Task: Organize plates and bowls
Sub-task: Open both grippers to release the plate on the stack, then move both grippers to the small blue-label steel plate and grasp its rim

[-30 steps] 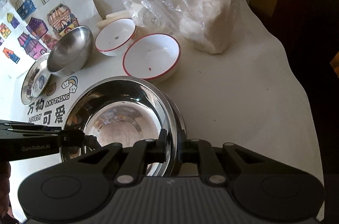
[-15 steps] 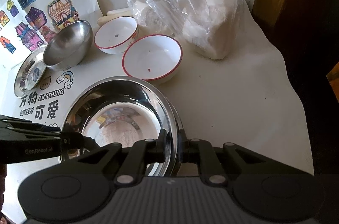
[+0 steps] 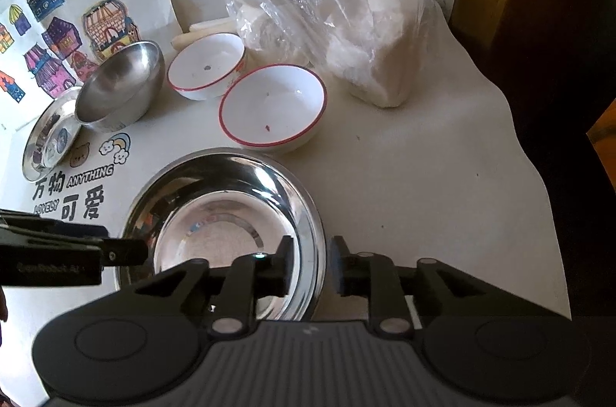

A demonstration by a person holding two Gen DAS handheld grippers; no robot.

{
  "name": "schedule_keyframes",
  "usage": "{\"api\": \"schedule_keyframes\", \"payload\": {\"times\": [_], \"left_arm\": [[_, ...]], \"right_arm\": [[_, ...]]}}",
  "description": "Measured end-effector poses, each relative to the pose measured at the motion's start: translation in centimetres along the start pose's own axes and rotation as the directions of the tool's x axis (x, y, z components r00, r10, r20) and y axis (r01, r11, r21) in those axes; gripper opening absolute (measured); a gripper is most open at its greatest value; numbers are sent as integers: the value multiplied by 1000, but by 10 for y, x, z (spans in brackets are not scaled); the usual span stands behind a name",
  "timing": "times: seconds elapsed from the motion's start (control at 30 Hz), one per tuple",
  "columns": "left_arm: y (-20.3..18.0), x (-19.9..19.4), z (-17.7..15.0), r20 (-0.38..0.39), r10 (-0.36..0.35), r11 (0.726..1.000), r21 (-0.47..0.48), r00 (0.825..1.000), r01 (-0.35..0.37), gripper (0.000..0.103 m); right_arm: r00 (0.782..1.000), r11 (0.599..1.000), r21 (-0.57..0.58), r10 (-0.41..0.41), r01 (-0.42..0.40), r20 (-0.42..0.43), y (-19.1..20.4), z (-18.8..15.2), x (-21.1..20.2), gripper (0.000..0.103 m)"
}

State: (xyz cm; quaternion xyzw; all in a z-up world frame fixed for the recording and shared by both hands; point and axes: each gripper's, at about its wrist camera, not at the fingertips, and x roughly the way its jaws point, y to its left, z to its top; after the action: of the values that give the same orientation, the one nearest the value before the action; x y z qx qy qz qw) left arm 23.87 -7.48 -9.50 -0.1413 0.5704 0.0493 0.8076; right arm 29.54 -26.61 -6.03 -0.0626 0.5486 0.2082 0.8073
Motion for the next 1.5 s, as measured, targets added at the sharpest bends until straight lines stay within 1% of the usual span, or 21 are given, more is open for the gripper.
{"api": "schedule_keyframes", "payload": {"times": [0.03,0.07,0.1,0.13,0.17,0.2,0.23,0.27,0.3,0.33,0.37,0.47,0.63,0.77,0.9,1.0,1.27,1.5], "left_arm": [[2,-3,0,13,0,1000,-6,1000,0,74],[3,-7,0,26,-2,1000,-13,1000,3,80],[6,-10,0,39,-8,1000,-21,999,8,82],[9,-14,0,51,-12,999,-31,999,14,87],[11,-16,1,59,-16,999,-38,998,19,93],[14,-19,0,67,-21,999,-45,998,24,95],[16,-22,0,76,-26,998,-49,997,30,99],[18,-25,-1,85,-31,998,-51,996,35,100],[21,-28,-2,94,-40,998,-51,995,45,100],[23,-29,-3,98,-49,997,-51,994,54,101],[25,-30,-3,97,-58,996,-55,994,63,102],[34,-34,-8,92,-60,995,-73,994,67,102],[50,-44,-15,153,-60,995,-66,986,71,102],[64,-52,-22,197,-64,996,-50,978,75,102],[82,-60,-29,227,-71,993,-75,971,90,102],[96,-64,-33,228,-66,992,-88,971,88,102],[136,-73,-47,237,-27,991,-119,971,56,102],[169,-77,-60,231,15,985,-170,973,25,102]], "right_arm": [[1000,1000,2,2,-2,7,1,0,-3,37],[1000,1000,5,4,-5,13,2,0,-6,43],[1000,1000,7,7,-7,21,2,-1,-9,50],[999,1000,9,9,-9,31,3,-2,-13,54],[999,1000,9,11,-12,37,5,-2,-15,61],[999,1000,11,15,-15,43,6,-2,-18,68],[999,1000,13,17,-18,51,8,-3,-22,72],[998,1000,17,19,-20,57,10,-4,-25,80],[998,1000,19,22,-23,60,10,-4,-27,91],[998,999,26,27,-29,63,12,-5,-29,95],[997,999,32,30,-32,65,13,-6,-31,103],[997,999,42,19,-22,69,16,-8,-35,103],[996,999,33,-14,11,87,27,-11,-41,103],[995,1000,19,-21,19,95,39,-10,-43,103],[995,1000,-3,-17,17,99,52,-8,-43,103],[995,1000,-25,-8,10,99,65,-7,-42,103],[997,997,-75,20,-14,80,105,-12,-36,103],[997,989,-140,50,-42,55,138,-17,-29,103]]}}
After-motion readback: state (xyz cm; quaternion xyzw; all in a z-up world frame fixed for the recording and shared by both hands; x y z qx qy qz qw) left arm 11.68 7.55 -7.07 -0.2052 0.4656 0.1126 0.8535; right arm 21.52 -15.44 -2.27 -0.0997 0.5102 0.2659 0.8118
